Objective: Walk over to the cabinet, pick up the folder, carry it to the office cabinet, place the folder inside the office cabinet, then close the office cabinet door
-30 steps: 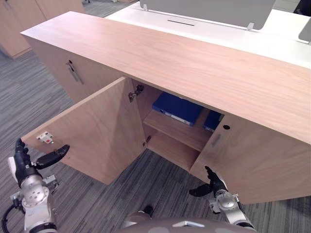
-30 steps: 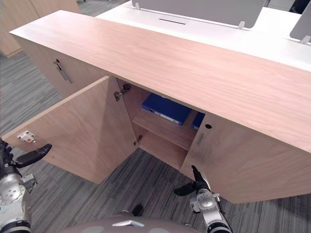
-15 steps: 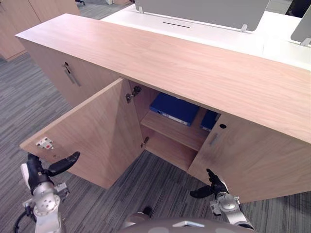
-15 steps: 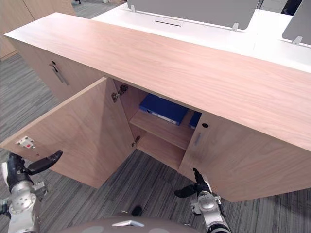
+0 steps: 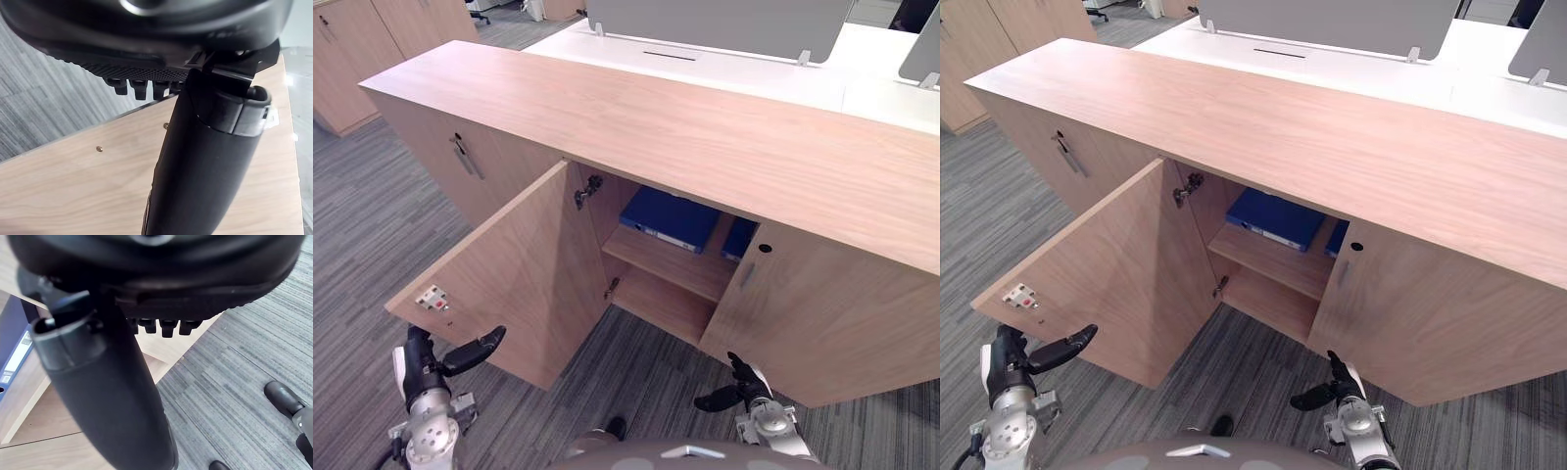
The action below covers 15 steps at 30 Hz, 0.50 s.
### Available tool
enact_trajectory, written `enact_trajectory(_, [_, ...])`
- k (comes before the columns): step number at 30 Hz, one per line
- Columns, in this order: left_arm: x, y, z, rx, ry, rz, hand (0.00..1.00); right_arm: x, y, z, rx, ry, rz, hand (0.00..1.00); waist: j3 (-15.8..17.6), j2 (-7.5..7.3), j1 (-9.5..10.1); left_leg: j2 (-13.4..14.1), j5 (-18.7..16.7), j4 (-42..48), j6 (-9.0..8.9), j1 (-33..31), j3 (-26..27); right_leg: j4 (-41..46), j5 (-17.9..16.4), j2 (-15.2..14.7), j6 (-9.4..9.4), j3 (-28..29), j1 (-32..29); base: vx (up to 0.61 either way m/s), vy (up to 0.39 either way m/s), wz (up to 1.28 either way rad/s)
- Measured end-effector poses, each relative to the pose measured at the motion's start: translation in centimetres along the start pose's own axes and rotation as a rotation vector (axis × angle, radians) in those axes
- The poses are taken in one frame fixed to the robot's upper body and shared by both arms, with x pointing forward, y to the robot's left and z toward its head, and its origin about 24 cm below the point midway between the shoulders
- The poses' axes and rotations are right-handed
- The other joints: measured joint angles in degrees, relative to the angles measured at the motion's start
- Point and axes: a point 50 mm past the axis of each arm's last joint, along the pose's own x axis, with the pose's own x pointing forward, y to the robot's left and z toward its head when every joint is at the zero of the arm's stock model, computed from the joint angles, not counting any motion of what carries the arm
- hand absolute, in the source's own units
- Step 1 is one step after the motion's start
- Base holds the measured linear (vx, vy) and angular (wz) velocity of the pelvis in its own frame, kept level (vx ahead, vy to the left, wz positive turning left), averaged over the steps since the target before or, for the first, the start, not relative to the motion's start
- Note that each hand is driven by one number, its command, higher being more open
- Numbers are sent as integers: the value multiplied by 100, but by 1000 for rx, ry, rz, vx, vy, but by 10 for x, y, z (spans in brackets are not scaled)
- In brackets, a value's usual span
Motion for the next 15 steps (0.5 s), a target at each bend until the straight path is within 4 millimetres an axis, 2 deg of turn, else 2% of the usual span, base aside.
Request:
enact_trajectory(7, [-7, 6, -11, 41, 43, 6, 100, -1, 3, -6, -6, 24, 9, 100, 2, 19, -10, -12, 0, 37, -5, 2, 325, -91, 187, 6, 30, 347, -113, -8, 0, -21])
enact_trajectory(11, [-10, 5, -21, 87, 88, -5, 100, -3, 3, -10, -6, 34, 3, 100, 11, 55, -16, -10, -39, 84, -53, 4, 684, -210, 310, 18, 60, 611, -164, -55, 14, -25])
enact_trajectory(15, [-29, -5, -40, 171, 161, -88, 100, -5, 2, -19, -2, 59, -14, 100, 28, 90, -172, -15, -47, 114, -43, 4, 1101, -263, 361, 14, 125, 983, -231, -91, 26, -5])
